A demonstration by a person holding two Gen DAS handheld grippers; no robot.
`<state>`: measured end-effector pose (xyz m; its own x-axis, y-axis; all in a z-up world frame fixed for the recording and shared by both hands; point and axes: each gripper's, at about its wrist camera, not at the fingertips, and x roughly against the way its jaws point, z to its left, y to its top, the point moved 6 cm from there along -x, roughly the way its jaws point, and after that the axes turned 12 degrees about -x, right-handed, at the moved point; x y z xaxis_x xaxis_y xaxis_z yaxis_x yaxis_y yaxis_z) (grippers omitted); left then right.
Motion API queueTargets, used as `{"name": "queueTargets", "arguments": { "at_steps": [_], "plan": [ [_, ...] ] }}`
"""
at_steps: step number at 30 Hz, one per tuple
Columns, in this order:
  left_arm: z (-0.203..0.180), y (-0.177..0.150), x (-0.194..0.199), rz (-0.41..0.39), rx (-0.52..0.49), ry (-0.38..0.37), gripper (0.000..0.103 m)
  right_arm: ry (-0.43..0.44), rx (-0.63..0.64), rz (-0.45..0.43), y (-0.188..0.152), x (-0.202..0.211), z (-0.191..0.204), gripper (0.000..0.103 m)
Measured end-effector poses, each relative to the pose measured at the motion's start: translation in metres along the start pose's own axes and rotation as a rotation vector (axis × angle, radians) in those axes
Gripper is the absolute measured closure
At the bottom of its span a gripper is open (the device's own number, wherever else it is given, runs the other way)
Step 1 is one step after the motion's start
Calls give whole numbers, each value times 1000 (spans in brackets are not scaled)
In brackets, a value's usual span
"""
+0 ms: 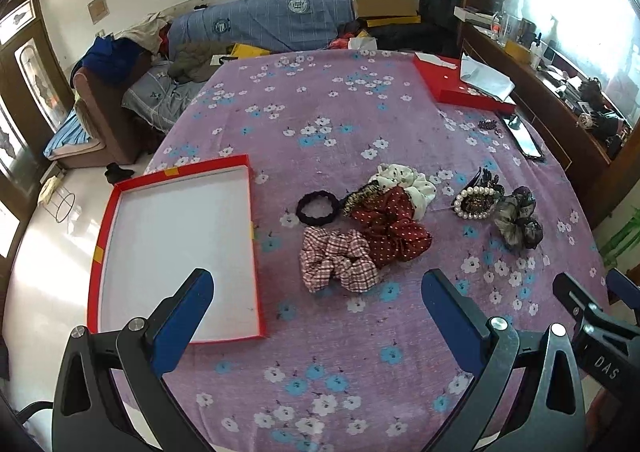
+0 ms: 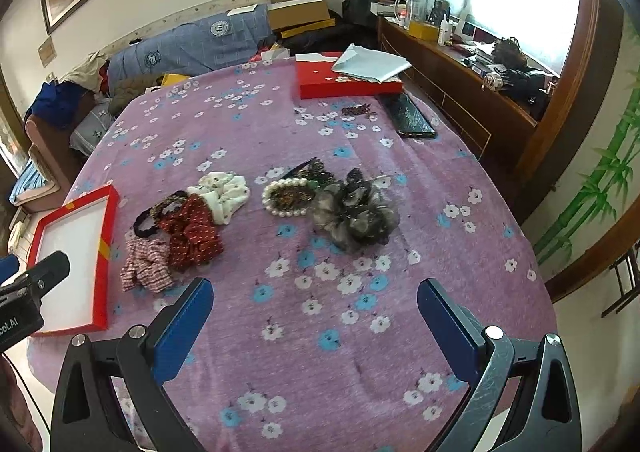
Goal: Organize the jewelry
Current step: 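Move both tools toward the pile of scrunchies on the table, then grasp the grey sheer scrunchie with right tool while left tool grasps red polka-dot scrunchie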
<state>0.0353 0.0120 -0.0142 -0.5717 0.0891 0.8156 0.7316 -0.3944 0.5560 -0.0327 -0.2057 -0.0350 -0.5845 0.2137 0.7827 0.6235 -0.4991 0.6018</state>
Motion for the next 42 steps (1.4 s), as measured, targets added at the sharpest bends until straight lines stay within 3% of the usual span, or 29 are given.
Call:
{"name": "queueTargets", "arguments": {
  "at_steps": [9,20,23,32,42],
  "plan": [
    [-19,9,-25,59,22,-4,0,7,-47,57,25,-30,-38,0],
    [-31,4,-68,125,14,35,0,49,95,19,40,-56,-30,0],
    [-32,4,-79,134,3,57,0,60,103,36,41,-68,-32,0],
    [-29,-3,-104,166,36,31,0,87,90,93,38,-98,-46,0],
    [-25,-1,-138,203,86,-77,21,117,60,150,43,-134,-56,5]
  ]
}}
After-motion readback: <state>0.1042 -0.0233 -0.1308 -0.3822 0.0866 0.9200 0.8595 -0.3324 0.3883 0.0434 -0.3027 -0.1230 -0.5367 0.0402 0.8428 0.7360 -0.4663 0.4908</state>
